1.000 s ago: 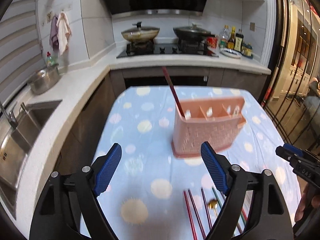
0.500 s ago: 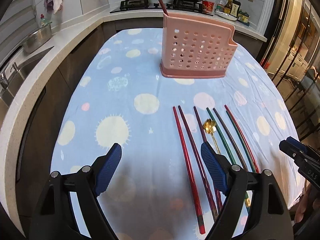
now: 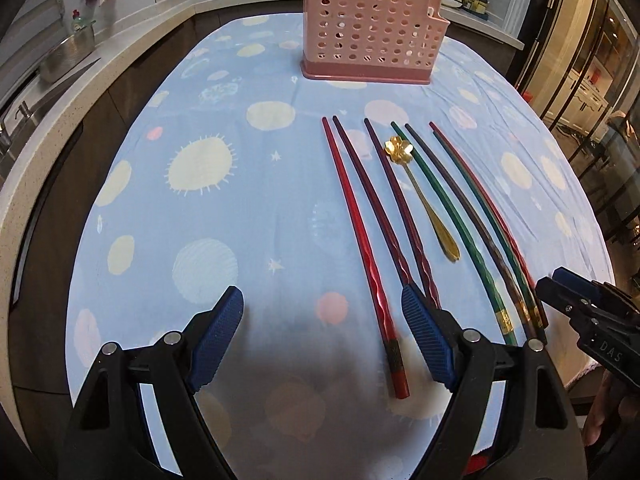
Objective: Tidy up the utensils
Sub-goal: 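Move both tools back down to the row of chopsticks, then grasp a red chopstick with the left tool while the right tool grasps another red chopstick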
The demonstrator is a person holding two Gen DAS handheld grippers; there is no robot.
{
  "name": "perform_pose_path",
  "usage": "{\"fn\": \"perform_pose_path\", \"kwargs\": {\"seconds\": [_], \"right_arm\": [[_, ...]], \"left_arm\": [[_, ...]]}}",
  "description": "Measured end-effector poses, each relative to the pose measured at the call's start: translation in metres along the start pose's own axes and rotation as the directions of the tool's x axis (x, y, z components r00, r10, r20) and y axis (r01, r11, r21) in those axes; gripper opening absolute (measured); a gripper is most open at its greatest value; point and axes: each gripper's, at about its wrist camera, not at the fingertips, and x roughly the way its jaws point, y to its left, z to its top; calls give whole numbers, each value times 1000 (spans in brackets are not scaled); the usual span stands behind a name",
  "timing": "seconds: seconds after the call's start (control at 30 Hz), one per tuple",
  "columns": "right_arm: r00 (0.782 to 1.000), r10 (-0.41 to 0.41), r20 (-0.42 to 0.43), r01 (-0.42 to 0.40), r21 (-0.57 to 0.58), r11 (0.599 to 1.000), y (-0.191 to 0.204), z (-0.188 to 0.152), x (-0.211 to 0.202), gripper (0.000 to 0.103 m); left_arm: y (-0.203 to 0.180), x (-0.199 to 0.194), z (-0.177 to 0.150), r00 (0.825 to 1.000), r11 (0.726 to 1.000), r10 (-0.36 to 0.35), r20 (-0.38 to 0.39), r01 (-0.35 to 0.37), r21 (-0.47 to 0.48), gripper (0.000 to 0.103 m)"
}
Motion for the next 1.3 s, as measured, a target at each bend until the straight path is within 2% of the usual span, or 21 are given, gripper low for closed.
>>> {"fn": "perform_pose_path", "kwargs": {"seconds": [0.3,0.5,0.7,0.97,1.03,1.3], "right_arm": [[1000,-1,-4,1,-7,1000,0,-8,1,40],[1000,-20,5,21,-21,1000,1,-11,-1,35],[1000,-20,9,21,-14,1000,-1,-12,-3,29],[1000,-25,9,25,-20,999,-2,-12,-2,28],[1000,-24,10,24,-19,1000,-2,-12,-2,24],[999,-33,-2,33,-52,998,5,-16,0,23]], "left_arm": [[-9,6,-15,1000,1000,-4,-27,4,21,76],[-9,12,-21,999,1000,-6,-48,7,12,75],[-10,12,-25,999,1000,0,-46,0,16,75],[-11,13,-29,999,999,24,-40,-23,29,75],[-9,12,-30,999,999,25,-41,-24,25,75],[-3,9,-34,999,999,36,-40,-36,15,75]]}}
